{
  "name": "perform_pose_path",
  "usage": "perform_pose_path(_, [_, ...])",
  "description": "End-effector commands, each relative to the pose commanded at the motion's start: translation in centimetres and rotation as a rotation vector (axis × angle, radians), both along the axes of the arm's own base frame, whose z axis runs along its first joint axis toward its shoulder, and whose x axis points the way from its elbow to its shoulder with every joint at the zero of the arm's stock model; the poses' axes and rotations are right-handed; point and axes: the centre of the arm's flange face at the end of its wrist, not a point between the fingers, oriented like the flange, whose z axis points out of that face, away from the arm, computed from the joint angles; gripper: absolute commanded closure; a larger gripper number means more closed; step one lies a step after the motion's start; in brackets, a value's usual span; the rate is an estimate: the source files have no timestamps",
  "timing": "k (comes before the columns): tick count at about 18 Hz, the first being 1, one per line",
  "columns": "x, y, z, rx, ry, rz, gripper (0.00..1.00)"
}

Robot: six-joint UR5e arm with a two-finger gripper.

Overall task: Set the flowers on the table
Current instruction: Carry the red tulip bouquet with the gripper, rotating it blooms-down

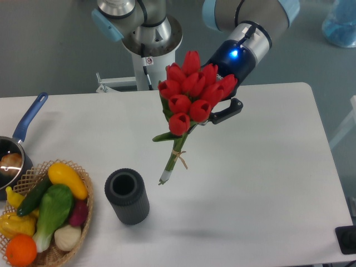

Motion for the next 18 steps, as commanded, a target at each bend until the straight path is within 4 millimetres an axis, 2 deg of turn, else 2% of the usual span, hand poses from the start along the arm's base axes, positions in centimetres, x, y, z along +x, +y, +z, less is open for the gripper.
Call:
perform_pose_path(5, [-0.2,-0.1,-0.1,-0.006,0.005,0.006,0.61])
perform_pose_path(10, [-1.1,-1.6,0.0,-0.023,0.008,0.046,0.61])
perform_pose_path(14, [-1.1,-2.1,0.1,-0.147,0.066,0.119,0.61])
perform_pose_path(18, [-1.6,-2.2,-0.2,-0.250,0.034,0.193,0.61])
